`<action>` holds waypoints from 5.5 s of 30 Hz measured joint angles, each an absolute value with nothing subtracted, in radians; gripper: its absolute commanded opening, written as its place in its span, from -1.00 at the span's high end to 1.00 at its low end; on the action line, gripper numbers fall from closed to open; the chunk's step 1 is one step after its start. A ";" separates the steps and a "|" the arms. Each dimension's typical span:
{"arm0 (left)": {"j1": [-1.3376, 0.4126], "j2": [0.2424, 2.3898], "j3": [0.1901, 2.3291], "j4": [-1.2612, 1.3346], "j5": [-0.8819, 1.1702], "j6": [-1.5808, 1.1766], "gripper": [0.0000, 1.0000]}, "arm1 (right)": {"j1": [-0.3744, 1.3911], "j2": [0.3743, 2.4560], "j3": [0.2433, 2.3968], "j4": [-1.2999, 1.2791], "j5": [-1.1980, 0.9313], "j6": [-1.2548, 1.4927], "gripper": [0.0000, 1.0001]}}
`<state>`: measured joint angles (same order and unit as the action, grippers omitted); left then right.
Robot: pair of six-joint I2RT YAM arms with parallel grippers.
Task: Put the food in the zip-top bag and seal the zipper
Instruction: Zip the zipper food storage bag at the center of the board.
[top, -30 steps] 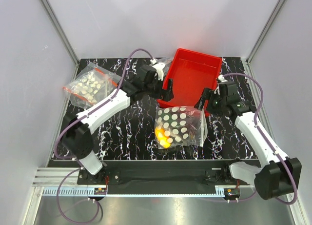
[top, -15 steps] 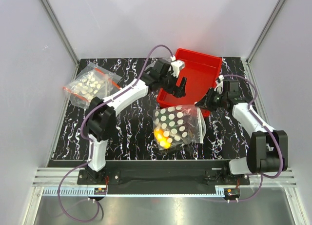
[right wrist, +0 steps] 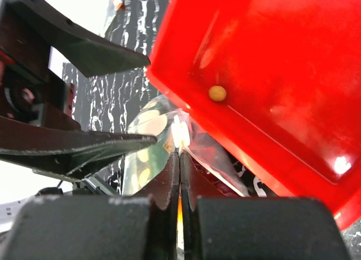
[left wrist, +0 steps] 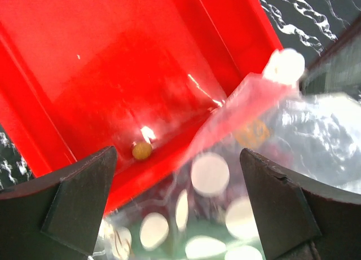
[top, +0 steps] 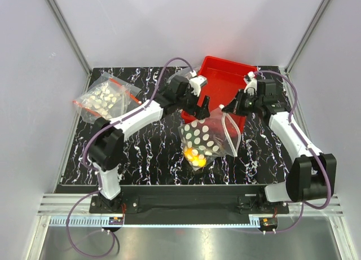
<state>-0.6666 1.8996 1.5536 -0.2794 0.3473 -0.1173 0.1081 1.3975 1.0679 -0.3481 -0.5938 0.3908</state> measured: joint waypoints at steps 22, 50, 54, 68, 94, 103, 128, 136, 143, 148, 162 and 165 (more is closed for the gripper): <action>-0.559 1.401 1.206 -0.060 0.546 -0.066 -0.94 | 0.344 1.346 1.300 -0.421 -0.652 0.214 1.00; -0.554 1.330 1.172 -0.004 0.847 -0.126 0.81 | 0.473 1.289 1.449 -0.522 -0.725 0.148 1.00; -0.555 1.331 1.172 0.028 0.874 -0.158 1.00 | 0.475 1.283 1.447 -0.522 -0.722 0.136 0.64; -0.557 1.316 1.172 -0.033 0.889 -0.162 1.00 | 0.478 1.218 1.390 -0.463 -0.702 0.073 -0.19; -0.603 1.300 1.172 -0.137 0.893 -0.132 1.00 | 0.487 1.219 1.349 -0.414 -0.832 -0.036 -0.13; -0.604 1.278 1.180 -0.139 0.894 -0.132 1.00 | 0.492 1.219 1.346 -0.416 -0.832 -0.048 0.96; -0.610 1.287 1.237 -0.127 0.905 -0.151 0.99 | 0.493 1.209 1.334 -0.441 -0.829 -0.028 1.00; -0.616 1.296 1.250 -0.149 0.882 -0.135 1.00 | 0.493 1.180 1.312 -0.438 -0.788 -0.021 1.00; -0.571 1.270 1.250 -0.168 0.866 -0.182 1.00 | 0.498 1.138 1.229 -0.347 -0.759 0.016 1.00; -0.508 1.241 1.250 -0.187 0.833 -0.236 1.00 | 0.497 1.102 1.149 -0.318 -0.723 0.046 1.00; -0.398 1.217 1.297 -0.316 0.505 -0.333 1.00 | 0.501 1.006 1.031 -0.395 -0.600 0.138 1.00; -0.372 1.218 1.297 -0.352 0.428 -0.353 1.00 | 0.506 0.995 1.012 -0.431 -0.573 0.158 1.00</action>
<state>-0.3721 1.2182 1.2972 -0.3515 0.4282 -0.3531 0.5056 0.9947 1.0122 -0.4309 -0.5728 0.1581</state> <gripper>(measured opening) 0.005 0.033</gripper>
